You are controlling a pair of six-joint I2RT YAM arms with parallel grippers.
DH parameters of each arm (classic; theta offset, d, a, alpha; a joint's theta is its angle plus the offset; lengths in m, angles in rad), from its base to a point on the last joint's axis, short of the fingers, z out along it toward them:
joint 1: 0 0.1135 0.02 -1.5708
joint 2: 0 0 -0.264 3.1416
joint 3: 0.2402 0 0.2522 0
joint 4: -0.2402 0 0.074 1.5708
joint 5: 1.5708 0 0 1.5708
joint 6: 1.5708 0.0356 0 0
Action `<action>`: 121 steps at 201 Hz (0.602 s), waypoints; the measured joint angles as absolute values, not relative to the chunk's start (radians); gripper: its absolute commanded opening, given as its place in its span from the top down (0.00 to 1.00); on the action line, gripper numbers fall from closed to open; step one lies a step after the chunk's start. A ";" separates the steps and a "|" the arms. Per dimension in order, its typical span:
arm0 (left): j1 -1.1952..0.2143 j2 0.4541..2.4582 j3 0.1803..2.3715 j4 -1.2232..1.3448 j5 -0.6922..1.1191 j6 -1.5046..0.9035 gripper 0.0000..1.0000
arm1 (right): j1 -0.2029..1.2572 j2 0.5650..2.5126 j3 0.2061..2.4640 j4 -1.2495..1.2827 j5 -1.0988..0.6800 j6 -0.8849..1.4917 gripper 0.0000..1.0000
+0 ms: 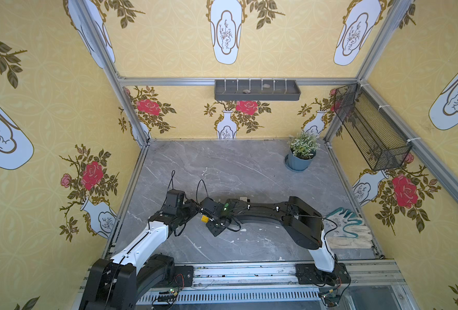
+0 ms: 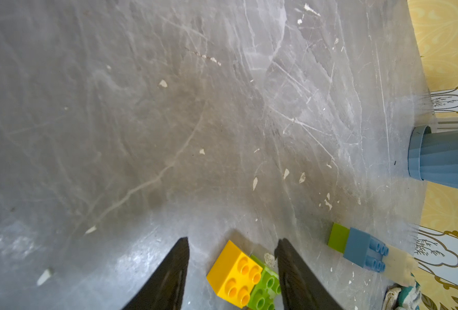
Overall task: Assemble the number 4 with lego
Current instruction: Pick up the lego brick from the center of the board, then assemble the lego brick with the lego brick.
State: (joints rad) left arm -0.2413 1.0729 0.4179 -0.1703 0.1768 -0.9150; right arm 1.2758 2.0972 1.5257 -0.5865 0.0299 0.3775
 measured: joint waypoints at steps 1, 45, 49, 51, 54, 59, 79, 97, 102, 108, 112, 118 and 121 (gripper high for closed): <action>-0.241 1.073 0.418 -0.170 0.177 -0.915 0.45 | 1.276 2.097 1.526 -0.587 0.031 0.379 0.79; -0.242 1.122 0.447 -0.144 0.213 -0.898 0.46 | 1.281 2.016 1.549 -0.720 0.065 0.458 0.80; -0.243 1.128 0.450 -0.140 0.218 -0.896 0.46 | 1.281 2.001 1.558 -0.731 0.069 0.468 0.80; -0.244 1.130 0.451 -0.138 0.220 -0.895 0.46 | 1.281 1.993 1.562 -0.735 0.072 0.474 0.80; -0.244 1.135 0.455 -0.136 0.224 -0.893 0.47 | 1.281 1.982 1.568 -0.741 0.077 0.480 0.80; -0.247 1.142 0.459 -0.131 0.233 -0.890 0.47 | 1.282 1.962 1.578 -0.752 0.087 0.495 0.80; -0.263 1.165 0.478 -0.112 0.258 -0.880 0.48 | 1.276 1.902 1.623 -0.815 0.140 0.570 0.80; -0.289 1.180 0.495 -0.086 0.280 -0.870 0.48 | 1.237 1.877 1.658 -0.877 0.180 0.662 0.80; -0.296 1.183 0.498 -0.077 0.287 -0.868 0.49 | 1.217 1.873 1.662 -0.891 0.192 0.690 0.80; -0.302 1.186 0.498 -0.066 0.294 -0.867 0.49 | 1.195 1.869 1.662 -0.905 0.204 0.716 0.80; -0.306 1.189 0.498 -0.058 0.300 -0.866 0.49 | 1.177 1.868 1.662 -0.920 0.212 0.739 0.80; -0.311 1.193 0.498 -0.043 0.313 -0.866 0.49 | 1.152 1.866 1.662 -0.938 0.224 0.770 0.80; -0.315 1.196 0.495 -0.031 0.322 -0.865 0.49 | 1.142 1.866 1.661 -0.946 0.231 0.784 0.80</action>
State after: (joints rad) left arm -0.3145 1.1957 0.4953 -0.0307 0.3222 -0.8654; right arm 1.1416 1.8656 1.6608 -0.9463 0.2306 0.7841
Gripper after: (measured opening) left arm 0.512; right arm 0.307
